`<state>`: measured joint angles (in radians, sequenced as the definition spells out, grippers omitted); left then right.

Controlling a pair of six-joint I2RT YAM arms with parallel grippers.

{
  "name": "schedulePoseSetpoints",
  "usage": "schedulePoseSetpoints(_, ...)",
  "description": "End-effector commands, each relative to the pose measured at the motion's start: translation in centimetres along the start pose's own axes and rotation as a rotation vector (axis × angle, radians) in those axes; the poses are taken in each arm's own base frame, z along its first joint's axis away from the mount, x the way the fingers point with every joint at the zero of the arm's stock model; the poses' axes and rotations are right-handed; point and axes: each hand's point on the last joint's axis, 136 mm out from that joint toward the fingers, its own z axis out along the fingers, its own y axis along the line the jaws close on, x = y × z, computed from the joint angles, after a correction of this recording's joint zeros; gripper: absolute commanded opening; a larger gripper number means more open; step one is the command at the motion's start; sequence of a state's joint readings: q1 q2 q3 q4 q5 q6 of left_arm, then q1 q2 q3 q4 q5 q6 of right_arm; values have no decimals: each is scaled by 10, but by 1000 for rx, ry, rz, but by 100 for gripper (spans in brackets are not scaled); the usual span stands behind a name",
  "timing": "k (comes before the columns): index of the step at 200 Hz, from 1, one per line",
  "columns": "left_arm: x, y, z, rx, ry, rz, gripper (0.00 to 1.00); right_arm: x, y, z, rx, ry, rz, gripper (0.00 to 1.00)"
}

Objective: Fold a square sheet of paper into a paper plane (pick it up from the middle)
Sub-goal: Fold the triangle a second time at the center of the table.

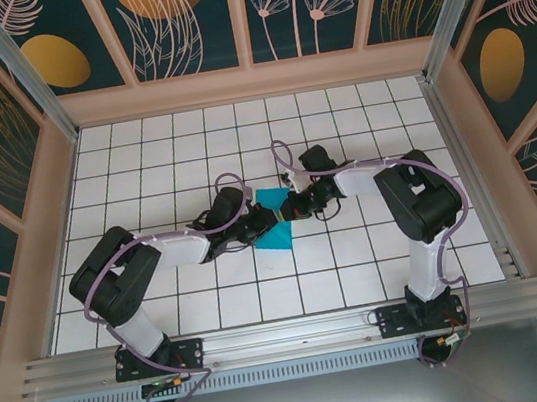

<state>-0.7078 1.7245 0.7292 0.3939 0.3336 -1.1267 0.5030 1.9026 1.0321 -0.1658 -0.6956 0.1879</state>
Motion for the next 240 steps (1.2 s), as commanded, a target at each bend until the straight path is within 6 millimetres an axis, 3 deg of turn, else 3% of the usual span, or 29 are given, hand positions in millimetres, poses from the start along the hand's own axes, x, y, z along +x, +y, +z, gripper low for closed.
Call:
schedulePoseSetpoints(1,4,-3,8,11,28,22,11,-3,-1,-5,18,-11,-26,0)
schedulePoseSetpoints(143,9,9,21,-30,68,8,10,5,-8,-7,31,1,2,0)
schedulePoseSetpoints(206,4,3,9,-14,22,23,9,20,-4,-5,-14,25,53,0)
schedulePoseSetpoints(240,6,5,13,-17,37,20,9,19,-6,-5,-5,18,54,0)
